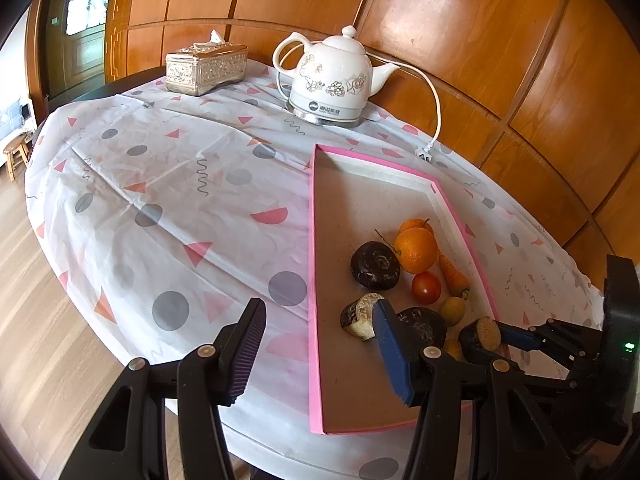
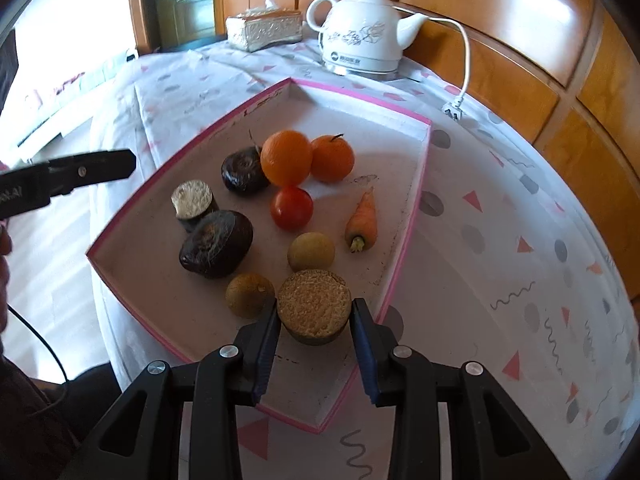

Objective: Organize fruits

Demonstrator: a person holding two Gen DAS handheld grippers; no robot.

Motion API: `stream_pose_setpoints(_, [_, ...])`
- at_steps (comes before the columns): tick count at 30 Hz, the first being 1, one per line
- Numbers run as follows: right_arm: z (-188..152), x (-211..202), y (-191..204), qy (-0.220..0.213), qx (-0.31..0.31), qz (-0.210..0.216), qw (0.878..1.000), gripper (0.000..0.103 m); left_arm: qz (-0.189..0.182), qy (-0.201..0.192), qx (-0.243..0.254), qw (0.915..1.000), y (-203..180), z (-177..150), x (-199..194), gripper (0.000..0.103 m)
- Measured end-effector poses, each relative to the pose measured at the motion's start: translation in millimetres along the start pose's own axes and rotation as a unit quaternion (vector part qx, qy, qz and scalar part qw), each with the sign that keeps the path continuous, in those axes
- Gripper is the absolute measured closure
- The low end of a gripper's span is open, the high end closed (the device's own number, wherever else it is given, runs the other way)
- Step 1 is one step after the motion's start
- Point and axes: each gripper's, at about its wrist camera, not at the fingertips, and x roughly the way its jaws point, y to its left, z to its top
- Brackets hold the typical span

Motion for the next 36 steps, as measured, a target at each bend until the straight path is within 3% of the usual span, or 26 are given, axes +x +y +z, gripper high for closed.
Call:
stream_pose_setpoints(20, [-3, -1, -4, -0.028, 0.040, 0.002, 0.999, 0.064, 0.004, -0.007, 0.004, 1.0000, -3, 0, -2, 0.047])
stream_pose_setpoints(30, [-9, -17, -7, -0.057, 0.090, 0.001, 0.994, 0.064, 0.012, -0.032, 0.029, 0.9990, -17, -1, -14, 0.042])
stream_pose_setpoints(36, [-15, -28, -5, -0.079, 0.126, -0.020, 0.989, 0.064, 0.017, -0.053, 0.053, 0.9970, -30, -3, -25, 0.038])
